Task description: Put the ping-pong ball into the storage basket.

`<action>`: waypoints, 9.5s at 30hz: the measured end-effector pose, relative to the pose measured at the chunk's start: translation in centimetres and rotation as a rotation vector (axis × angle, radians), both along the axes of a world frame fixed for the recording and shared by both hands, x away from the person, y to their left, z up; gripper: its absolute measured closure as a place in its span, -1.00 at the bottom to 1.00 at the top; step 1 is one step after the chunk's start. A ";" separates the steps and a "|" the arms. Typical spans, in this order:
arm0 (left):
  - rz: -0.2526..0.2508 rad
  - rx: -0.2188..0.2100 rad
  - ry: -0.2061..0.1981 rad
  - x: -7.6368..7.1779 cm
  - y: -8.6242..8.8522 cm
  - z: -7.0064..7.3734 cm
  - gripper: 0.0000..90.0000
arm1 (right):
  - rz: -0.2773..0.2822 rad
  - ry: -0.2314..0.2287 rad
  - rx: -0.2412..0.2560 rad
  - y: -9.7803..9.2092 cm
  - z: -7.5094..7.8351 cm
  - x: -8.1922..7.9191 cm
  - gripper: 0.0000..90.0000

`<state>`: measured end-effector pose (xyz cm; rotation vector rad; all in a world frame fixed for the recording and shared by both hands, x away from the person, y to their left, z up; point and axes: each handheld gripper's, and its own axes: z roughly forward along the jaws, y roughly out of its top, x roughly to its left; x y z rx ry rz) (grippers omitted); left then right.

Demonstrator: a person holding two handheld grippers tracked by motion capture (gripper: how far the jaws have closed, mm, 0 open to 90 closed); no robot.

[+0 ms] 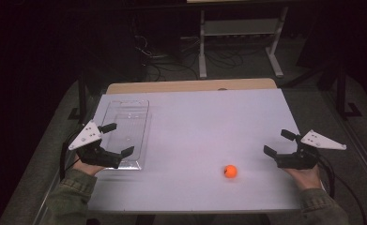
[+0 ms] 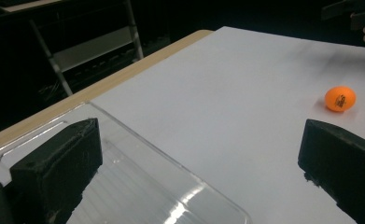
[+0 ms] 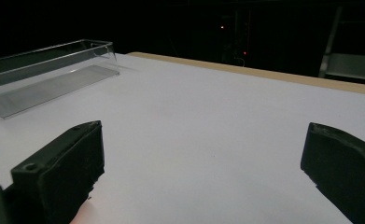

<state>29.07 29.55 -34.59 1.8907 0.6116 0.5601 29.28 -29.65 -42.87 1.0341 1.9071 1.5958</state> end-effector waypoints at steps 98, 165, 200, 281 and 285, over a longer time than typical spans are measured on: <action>-0.260 0.224 0.089 4.3 -12.4 1.0 -1.00 | 0.005 -0.009 -0.004 -0.1 0.5 0.0 -1.00; -0.458 0.368 0.119 4.1 -21.7 -0.8 -1.00 | -0.004 -0.006 -0.007 -0.6 0.6 -0.1 -1.00; -0.491 0.456 0.164 4.6 -24.9 -2.4 -1.00 | -0.007 -0.007 -0.006 -0.7 0.6 -0.1 -1.00; -0.654 0.646 0.251 3.6 -31.6 -7.3 -0.83 | 0.005 0.011 -0.013 -0.7 0.4 0.0 -1.00; -0.659 0.643 0.256 3.6 -31.7 -7.3 -0.69 | 0.005 0.011 -0.012 -0.7 0.4 0.0 -1.00</action>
